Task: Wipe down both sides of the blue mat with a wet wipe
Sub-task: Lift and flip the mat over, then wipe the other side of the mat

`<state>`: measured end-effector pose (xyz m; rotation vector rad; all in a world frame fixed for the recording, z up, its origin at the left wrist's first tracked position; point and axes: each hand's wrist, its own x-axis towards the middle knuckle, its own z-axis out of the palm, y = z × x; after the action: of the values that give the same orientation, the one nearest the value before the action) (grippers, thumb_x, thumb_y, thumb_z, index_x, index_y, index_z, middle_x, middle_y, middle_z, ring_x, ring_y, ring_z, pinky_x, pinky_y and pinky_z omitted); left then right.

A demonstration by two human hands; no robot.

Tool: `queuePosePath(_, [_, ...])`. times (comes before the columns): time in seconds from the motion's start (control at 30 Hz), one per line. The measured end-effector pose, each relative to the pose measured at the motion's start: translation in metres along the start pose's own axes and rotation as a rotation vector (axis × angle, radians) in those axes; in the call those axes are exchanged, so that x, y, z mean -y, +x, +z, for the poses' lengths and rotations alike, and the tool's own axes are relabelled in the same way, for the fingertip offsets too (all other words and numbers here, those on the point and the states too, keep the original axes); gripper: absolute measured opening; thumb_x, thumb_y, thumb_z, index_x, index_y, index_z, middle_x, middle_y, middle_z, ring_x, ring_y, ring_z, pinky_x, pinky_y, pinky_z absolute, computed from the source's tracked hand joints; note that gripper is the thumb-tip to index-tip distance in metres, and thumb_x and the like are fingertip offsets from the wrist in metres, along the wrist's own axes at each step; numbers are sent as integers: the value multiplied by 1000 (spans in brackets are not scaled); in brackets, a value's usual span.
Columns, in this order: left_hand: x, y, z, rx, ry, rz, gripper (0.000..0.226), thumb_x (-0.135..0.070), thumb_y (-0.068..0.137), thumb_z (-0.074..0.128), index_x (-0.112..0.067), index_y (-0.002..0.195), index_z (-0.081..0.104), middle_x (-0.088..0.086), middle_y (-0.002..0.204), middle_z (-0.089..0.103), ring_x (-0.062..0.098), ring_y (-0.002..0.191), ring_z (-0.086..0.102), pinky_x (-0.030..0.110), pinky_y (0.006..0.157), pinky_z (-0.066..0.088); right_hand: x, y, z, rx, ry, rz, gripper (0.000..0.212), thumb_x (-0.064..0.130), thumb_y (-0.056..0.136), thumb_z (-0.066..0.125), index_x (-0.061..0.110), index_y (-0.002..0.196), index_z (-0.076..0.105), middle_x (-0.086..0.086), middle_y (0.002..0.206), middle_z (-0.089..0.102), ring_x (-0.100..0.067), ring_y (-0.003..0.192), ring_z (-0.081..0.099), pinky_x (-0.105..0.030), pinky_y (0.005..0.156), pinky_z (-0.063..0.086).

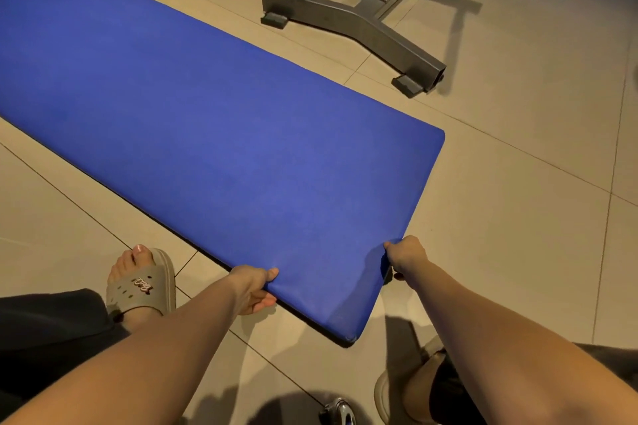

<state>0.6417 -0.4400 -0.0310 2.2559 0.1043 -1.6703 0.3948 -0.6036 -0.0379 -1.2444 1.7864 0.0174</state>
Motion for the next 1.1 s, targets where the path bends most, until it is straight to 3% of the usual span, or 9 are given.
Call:
queuePosePath(0.13, [-2,7,-7,34,250,-40,45,-47,96,64,-3,106,60,9,94,71,21,76,68,28,67,54,-5,-1,-6,1,-85,-25,26,30,102,48,5,102,53,-9,85,56,-33,81,56,-39,68,51])
queuePosePath(0.27, [-16,11,-16,-358,1012,410,34,-49,89,65,-16,91,56,2,93,65,23,79,65,28,68,55,-11,-7,-7,-62,-116,-62,35,31,103,33,8,82,50,-12,87,58,-33,82,55,-41,80,51])
queuePosePath(0.37, [-36,7,-12,-452,1169,682,55,-58,82,72,-18,111,50,4,114,60,27,103,60,34,73,49,-16,-15,-1,-30,-174,-129,30,20,104,32,5,88,51,-15,94,55,-31,87,53,-34,79,44])
queuePosePath(0.47, [-49,16,-7,-381,1338,691,102,-67,63,83,-25,140,32,8,138,38,32,124,44,44,88,49,-24,-35,12,36,-229,-217,21,5,93,46,-1,78,59,-16,83,63,-27,77,60,-28,69,48])
queuePosePath(0.57, [-48,31,-2,-296,1416,619,139,-71,56,85,-31,159,1,15,159,9,43,143,22,53,104,44,-43,-46,30,41,-283,-279,27,14,82,52,-6,96,65,-22,97,66,-39,92,62,-34,68,44])
queuePosePath(0.67, [-43,41,6,-350,1414,631,144,-71,55,86,-29,159,-4,18,162,-1,48,146,12,56,106,44,-57,-49,43,-3,-278,-345,30,11,90,51,6,120,57,-14,113,57,-35,97,59,-31,72,38])
queuePosePath(0.73, [-42,41,8,-365,1406,636,143,-69,55,87,-28,160,-2,20,161,1,49,146,13,56,106,44,-61,-52,52,-32,-265,-422,37,23,94,58,15,129,52,-7,117,51,-30,95,59,-32,76,43])
queuePosePath(0.83, [-40,42,9,-365,1382,661,142,-68,56,87,-29,160,-1,19,162,-1,50,147,10,56,106,44,-56,-59,72,-50,-313,-519,42,45,94,61,21,128,52,-1,116,48,-29,88,59,-38,78,50])
queuePosePath(1.1, [-41,42,11,-366,1368,667,142,-66,57,89,-28,159,-2,20,162,-3,50,147,8,58,109,41,-64,-90,133,-72,-397,-580,18,20,101,52,13,114,62,-6,114,50,-32,87,60,-43,79,53])
